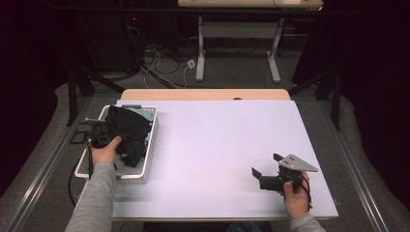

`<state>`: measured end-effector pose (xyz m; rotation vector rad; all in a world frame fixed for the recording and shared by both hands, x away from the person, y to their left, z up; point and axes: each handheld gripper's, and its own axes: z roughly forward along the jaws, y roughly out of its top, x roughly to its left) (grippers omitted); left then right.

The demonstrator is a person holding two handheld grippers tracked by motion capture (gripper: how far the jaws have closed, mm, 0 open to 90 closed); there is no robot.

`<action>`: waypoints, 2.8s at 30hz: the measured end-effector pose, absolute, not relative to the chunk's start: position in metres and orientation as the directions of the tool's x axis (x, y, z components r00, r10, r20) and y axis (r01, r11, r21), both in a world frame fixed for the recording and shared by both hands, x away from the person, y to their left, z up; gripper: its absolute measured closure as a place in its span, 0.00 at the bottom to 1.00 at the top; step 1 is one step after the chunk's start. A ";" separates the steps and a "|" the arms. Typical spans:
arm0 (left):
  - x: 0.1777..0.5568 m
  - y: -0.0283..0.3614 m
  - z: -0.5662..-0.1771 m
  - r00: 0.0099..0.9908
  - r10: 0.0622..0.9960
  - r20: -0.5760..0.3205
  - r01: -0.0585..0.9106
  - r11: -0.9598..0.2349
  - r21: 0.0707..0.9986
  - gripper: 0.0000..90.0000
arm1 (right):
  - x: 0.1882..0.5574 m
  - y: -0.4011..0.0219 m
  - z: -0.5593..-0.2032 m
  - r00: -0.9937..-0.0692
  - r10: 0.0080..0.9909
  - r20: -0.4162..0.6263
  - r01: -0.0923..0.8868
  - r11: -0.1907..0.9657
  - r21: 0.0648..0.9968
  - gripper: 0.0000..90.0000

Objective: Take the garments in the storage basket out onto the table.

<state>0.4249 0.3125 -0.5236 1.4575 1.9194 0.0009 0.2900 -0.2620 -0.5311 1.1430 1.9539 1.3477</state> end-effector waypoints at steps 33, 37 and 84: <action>0.418 0.317 -0.515 -0.124 0.805 -0.581 0.808 0.422 0.412 0.72 | 0.290 -0.262 -0.531 -0.523 0.851 0.050 0.355 0.164 0.920 0.03; 0.415 0.319 -0.512 -0.103 0.814 -0.572 0.805 0.406 0.433 0.72 | 0.290 -0.262 -0.531 -0.522 0.851 0.051 0.356 0.163 0.920 0.03; 0.374 0.324 -0.450 0.088 0.819 -0.567 0.650 0.384 0.656 0.74 | 0.291 -0.263 -0.533 -0.507 0.860 0.063 0.367 0.149 0.918 0.03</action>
